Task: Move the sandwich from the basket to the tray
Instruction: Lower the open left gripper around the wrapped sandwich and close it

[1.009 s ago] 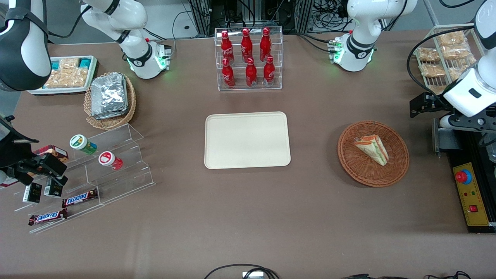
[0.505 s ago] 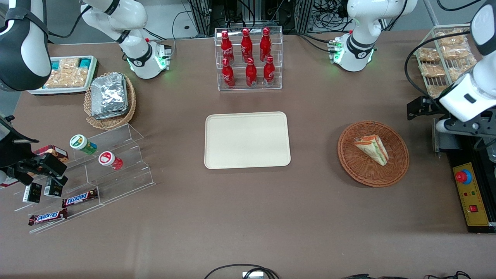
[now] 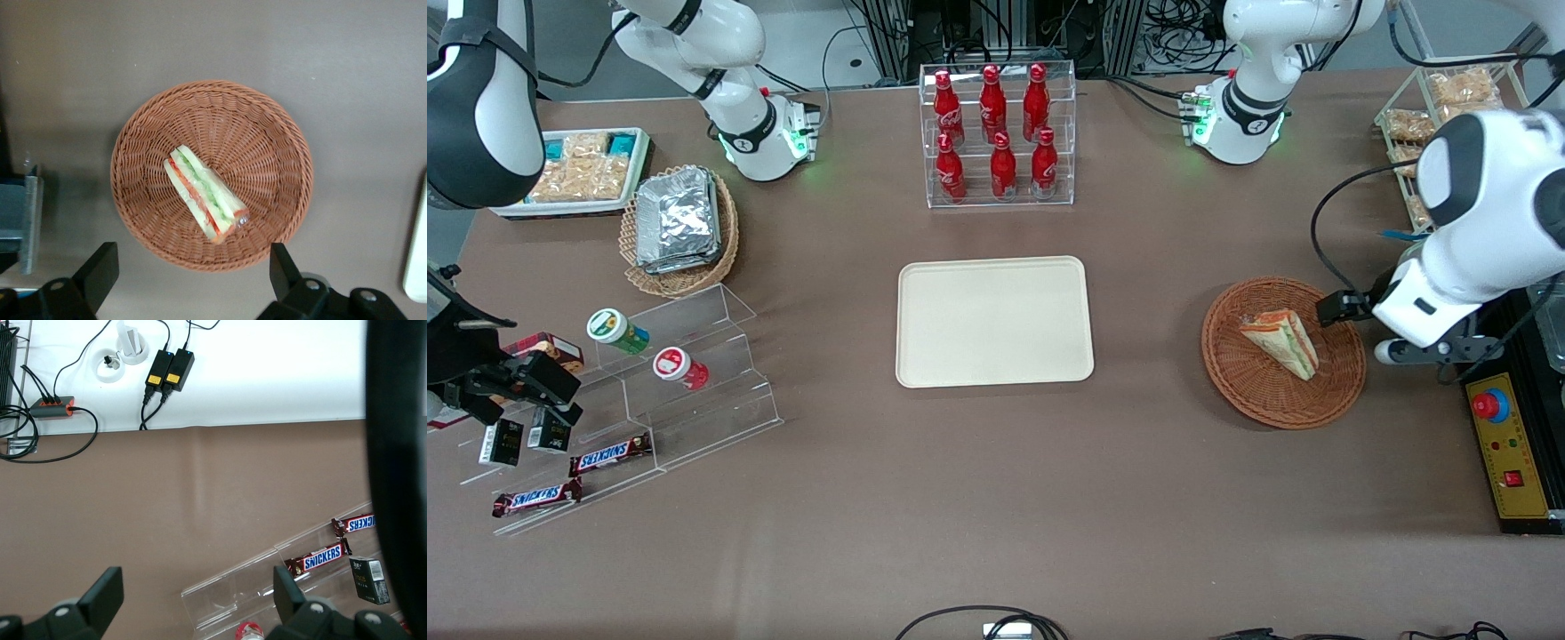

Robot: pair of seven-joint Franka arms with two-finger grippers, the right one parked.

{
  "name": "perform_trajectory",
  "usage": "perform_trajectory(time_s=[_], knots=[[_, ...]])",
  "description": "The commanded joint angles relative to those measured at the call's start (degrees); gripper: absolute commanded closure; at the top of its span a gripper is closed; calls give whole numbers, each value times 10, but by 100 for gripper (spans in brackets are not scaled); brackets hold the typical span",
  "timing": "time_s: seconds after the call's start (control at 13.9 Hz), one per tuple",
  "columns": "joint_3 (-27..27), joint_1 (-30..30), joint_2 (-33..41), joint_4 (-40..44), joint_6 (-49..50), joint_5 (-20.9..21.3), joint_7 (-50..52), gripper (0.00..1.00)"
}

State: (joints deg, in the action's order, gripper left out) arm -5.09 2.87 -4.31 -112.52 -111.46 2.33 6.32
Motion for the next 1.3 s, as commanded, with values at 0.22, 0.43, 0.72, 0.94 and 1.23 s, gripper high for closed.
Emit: perform_trajectory(time_s=[0.22, 0.43, 0.72, 0.94, 1.23], knots=[[-1, 3, 7, -137, -167, 8, 121, 0], [-1, 2, -17, -148, -185, 8, 201, 0], [-1, 2, -30, -163, -214, 8, 257, 0], [-1, -1, -53, -177, -258, 8, 305, 0], [-1, -1, -61, -217, -308, 8, 322, 0]])
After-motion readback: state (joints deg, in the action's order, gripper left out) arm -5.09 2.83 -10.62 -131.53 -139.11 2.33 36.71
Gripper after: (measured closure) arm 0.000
